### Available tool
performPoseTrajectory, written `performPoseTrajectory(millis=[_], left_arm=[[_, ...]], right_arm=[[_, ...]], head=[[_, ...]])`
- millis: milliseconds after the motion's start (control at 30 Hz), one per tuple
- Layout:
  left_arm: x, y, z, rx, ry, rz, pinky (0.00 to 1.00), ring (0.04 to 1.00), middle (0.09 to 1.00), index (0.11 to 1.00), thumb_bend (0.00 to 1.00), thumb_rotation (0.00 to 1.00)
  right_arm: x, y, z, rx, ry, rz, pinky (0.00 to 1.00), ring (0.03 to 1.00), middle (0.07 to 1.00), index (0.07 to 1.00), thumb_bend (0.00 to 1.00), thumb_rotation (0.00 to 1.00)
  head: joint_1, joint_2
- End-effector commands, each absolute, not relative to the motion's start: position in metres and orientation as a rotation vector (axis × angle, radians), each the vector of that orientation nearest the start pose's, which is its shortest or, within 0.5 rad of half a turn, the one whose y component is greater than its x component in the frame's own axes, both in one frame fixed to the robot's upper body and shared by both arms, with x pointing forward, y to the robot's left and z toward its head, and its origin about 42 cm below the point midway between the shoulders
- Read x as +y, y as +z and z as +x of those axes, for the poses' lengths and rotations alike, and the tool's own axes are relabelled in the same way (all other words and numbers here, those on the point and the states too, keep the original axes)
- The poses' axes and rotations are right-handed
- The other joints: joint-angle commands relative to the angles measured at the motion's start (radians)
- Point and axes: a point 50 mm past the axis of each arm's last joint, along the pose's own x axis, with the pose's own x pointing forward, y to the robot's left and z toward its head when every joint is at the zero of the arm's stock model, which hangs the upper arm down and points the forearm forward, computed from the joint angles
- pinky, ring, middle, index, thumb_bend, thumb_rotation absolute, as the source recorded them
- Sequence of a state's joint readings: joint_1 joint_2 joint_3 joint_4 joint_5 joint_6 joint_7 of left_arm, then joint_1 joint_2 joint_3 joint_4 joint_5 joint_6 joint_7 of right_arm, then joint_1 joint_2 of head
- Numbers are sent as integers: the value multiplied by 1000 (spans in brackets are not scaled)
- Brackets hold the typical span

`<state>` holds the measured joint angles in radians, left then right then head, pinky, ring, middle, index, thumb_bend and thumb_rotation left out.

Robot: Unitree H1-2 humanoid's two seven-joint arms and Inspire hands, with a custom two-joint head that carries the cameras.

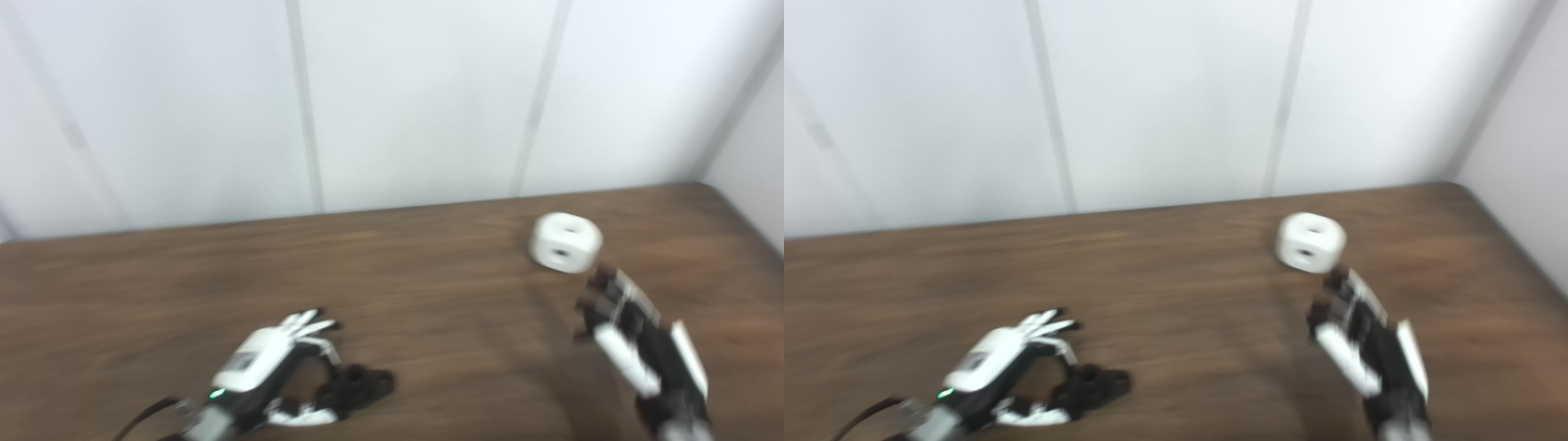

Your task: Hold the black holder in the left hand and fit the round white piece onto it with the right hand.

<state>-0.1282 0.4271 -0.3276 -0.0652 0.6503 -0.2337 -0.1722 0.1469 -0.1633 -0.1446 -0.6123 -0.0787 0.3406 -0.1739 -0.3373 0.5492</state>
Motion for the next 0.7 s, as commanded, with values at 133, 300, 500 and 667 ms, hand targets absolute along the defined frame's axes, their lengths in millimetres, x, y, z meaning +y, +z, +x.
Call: performPoseTrajectory(millis=[133, 300, 500, 667], left_arm=[[256, 137, 312, -352, -615, 1098, 1000, 1000, 918, 482, 513, 49], [264, 138, 316, -356, -613, 1089, 1000, 1000, 912, 482, 513, 47], [273, 136, 321, -350, -621, 1092, 1000, 1000, 914, 481, 513, 47], [273, 135, 321, -346, -619, 1099, 1000, 1000, 904, 481, 514, 47]], right_arm=[[-344, 276, 249, -297, -520, -560, 608, 820, 879, 880, 753, 647], [-370, 291, 275, -259, -586, -792, 654, 805, 859, 876, 888, 704], [-381, 292, 317, -150, -562, -908, 587, 779, 860, 895, 938, 661], [-389, 282, 357, -16, -463, -957, 616, 833, 880, 888, 966, 618]], head=[[-88, -17], [-125, -25], [-124, -54], [-114, -63]])
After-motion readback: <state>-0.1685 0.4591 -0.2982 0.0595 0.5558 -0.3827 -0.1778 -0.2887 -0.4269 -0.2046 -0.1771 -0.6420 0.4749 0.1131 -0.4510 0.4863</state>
